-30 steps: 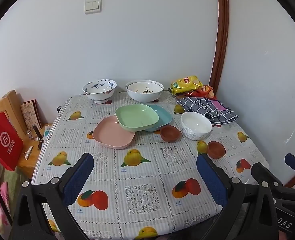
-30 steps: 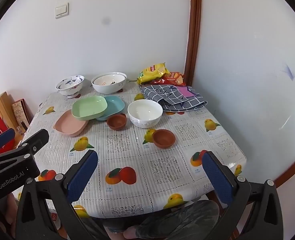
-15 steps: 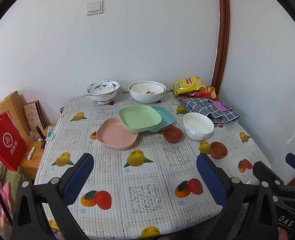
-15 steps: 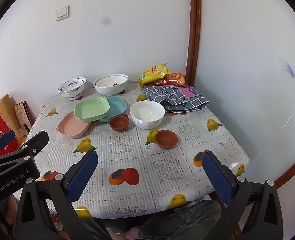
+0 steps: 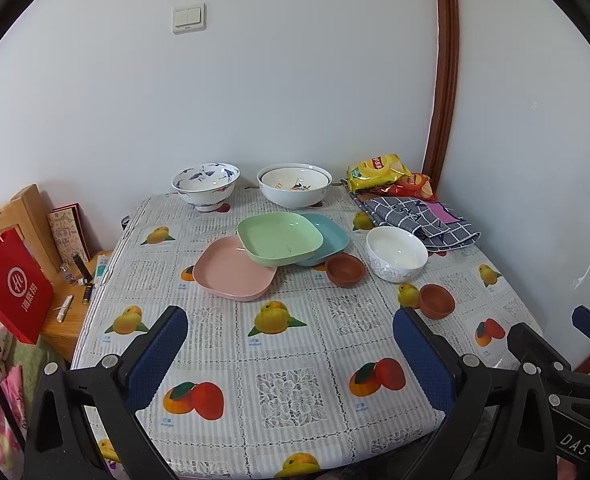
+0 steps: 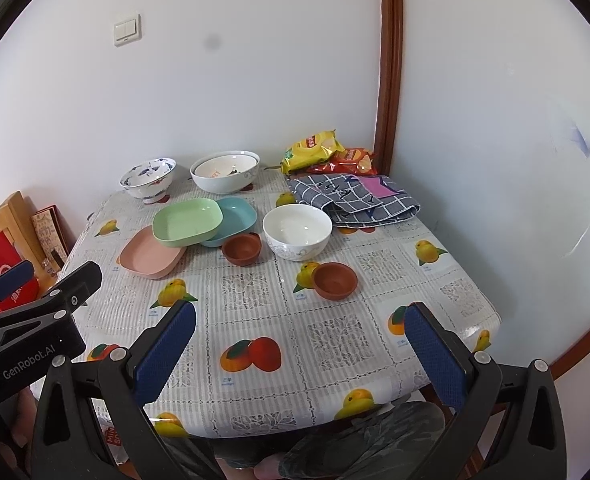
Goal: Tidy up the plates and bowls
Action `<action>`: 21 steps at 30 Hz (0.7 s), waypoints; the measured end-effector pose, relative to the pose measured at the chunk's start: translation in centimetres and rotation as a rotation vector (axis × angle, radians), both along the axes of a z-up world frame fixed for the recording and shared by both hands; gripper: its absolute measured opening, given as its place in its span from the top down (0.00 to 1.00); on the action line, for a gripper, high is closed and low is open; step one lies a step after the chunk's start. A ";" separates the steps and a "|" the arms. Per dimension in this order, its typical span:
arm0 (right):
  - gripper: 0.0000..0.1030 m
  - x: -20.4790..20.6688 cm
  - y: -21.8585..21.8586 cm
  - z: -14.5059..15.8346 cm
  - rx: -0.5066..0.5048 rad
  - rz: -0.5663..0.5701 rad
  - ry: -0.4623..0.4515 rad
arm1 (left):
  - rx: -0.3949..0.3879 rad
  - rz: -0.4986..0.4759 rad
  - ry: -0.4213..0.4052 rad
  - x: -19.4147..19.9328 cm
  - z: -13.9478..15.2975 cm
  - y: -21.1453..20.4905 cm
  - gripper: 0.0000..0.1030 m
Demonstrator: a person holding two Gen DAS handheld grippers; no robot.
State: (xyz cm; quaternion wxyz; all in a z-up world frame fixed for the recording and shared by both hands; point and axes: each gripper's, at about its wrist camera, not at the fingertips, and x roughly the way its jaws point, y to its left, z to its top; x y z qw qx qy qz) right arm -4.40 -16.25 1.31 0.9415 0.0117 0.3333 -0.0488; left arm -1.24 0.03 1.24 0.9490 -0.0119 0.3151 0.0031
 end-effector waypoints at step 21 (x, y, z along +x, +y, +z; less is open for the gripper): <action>0.00 0.0 -0.2 0.1 -0.002 -0.004 -0.001 | 0.001 0.005 0.007 0.0 0.3 0.0 0.00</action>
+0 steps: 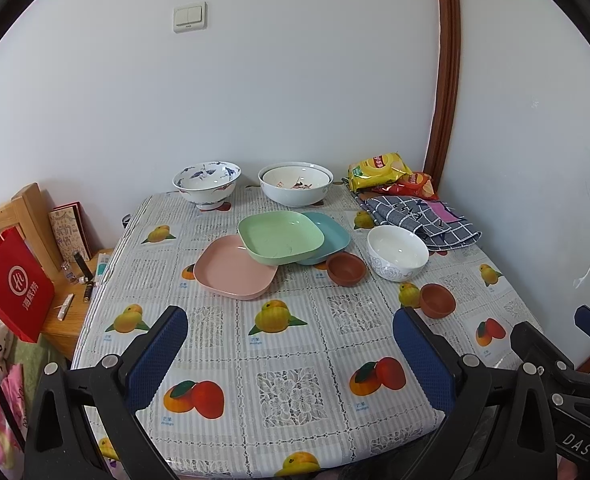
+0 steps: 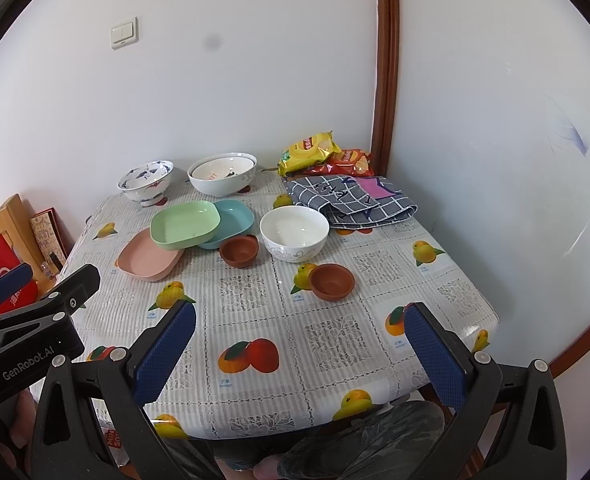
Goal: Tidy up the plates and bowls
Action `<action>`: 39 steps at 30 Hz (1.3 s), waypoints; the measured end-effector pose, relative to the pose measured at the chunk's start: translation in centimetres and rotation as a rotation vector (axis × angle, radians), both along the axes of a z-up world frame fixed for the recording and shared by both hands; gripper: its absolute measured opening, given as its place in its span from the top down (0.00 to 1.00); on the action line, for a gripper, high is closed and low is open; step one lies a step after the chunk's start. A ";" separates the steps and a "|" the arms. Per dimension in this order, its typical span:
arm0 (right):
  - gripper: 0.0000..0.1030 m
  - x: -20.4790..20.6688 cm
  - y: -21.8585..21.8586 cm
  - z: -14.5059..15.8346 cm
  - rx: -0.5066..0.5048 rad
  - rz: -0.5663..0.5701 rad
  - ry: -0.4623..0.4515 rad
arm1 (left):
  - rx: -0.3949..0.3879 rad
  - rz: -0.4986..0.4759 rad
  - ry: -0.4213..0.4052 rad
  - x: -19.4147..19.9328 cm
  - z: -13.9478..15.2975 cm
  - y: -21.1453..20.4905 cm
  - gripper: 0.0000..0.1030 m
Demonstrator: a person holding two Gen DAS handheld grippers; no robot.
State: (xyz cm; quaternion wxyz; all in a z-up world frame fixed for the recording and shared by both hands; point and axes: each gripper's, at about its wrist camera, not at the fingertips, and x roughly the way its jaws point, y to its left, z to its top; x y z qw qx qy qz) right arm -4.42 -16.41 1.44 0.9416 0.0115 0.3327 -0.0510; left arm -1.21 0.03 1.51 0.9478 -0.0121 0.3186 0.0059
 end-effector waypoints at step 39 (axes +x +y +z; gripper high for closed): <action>0.00 -0.4 0.2 0.0 0.031 0.002 -0.021 | -0.008 -0.001 -0.008 -0.1 -0.4 -0.1 0.00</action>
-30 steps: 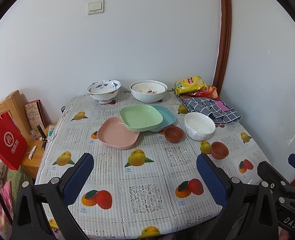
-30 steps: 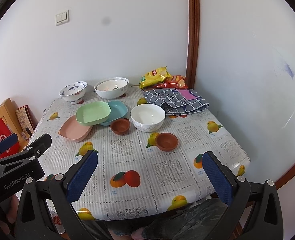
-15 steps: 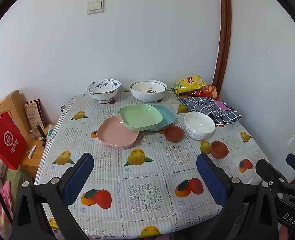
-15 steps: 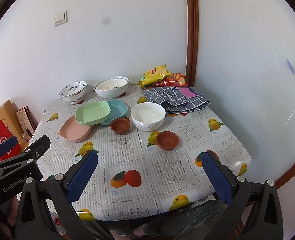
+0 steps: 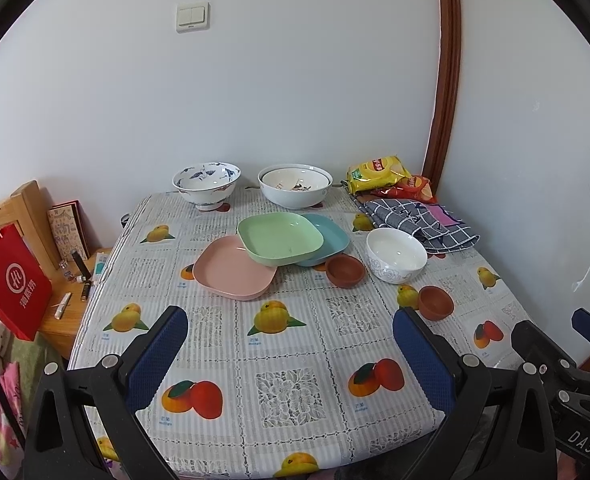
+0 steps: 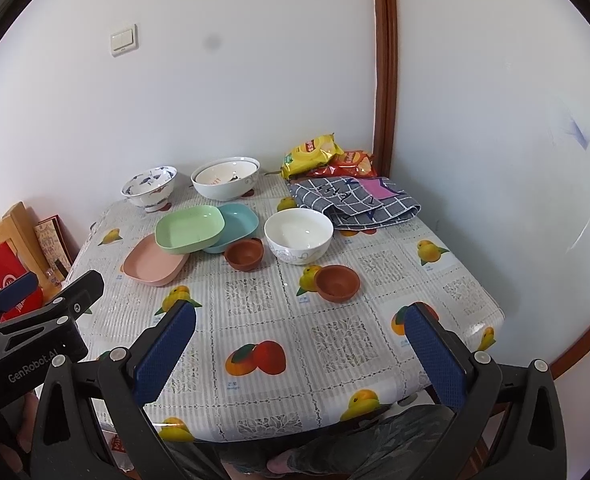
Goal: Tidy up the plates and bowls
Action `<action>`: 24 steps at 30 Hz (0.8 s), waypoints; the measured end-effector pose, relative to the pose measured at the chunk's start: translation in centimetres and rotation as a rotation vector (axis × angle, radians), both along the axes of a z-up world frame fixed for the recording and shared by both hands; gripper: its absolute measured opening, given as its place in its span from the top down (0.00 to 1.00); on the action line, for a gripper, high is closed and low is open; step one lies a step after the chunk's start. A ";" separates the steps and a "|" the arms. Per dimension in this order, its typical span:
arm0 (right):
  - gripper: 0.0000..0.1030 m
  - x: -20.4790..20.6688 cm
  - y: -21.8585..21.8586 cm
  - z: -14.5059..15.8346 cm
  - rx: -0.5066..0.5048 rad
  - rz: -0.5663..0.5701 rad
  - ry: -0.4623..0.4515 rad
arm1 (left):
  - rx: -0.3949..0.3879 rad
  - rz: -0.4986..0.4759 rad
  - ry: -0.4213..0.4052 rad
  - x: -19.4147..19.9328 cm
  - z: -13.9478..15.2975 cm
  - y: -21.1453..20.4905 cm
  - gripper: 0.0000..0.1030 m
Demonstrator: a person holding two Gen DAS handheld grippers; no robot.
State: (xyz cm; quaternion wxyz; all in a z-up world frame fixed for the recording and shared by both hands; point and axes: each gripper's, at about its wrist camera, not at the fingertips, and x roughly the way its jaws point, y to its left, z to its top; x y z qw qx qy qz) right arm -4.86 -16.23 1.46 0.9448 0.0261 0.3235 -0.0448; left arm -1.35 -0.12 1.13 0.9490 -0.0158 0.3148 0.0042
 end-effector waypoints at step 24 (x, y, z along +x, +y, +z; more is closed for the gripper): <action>0.00 4.9 0.5 -1.9 -0.017 0.048 0.072 | -0.006 0.012 0.053 5.2 -2.0 1.4 0.00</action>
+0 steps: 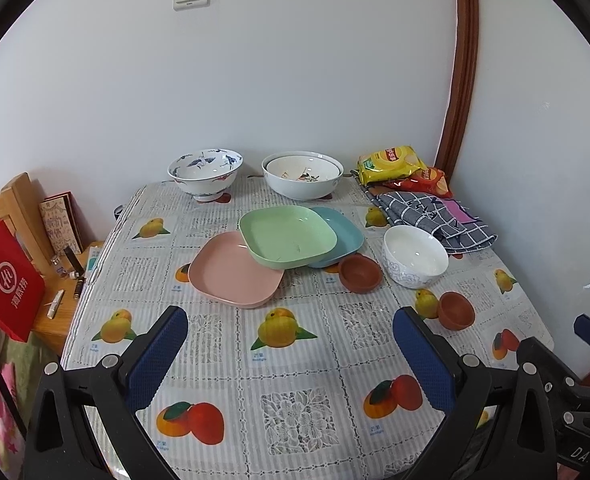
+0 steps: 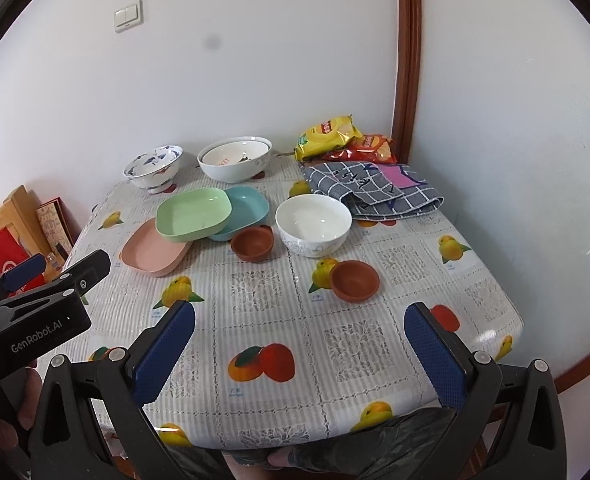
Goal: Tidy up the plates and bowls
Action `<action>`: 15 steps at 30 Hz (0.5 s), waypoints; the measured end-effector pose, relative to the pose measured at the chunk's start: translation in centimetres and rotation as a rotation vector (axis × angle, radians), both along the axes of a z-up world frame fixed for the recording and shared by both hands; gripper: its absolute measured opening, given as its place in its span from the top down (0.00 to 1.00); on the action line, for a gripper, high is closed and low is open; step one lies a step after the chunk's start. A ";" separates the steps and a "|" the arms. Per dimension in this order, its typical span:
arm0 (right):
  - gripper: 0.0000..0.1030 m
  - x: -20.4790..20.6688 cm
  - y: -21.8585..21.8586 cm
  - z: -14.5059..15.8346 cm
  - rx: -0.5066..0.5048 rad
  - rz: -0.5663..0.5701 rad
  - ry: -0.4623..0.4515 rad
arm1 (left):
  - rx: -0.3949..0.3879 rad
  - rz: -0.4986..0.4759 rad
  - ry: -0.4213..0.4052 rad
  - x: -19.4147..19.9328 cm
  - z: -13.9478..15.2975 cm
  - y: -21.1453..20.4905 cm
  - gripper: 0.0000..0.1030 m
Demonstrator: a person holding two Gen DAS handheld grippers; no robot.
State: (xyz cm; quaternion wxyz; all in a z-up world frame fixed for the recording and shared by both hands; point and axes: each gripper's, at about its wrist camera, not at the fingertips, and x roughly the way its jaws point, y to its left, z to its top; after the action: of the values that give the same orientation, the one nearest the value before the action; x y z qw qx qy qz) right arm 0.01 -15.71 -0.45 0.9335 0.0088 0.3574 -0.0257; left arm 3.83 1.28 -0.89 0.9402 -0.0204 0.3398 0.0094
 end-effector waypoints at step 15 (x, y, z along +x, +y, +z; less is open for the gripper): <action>0.01 7.8 0.9 -1.7 0.038 0.056 0.023 | -0.021 0.050 0.081 6.7 -1.3 2.8 0.04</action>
State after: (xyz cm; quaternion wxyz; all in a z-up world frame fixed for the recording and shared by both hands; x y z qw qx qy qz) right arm 7.82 -14.78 -2.14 0.9293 0.0163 0.3688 0.0070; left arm 10.48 4.10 -2.23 0.9249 -0.0384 0.3770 0.0299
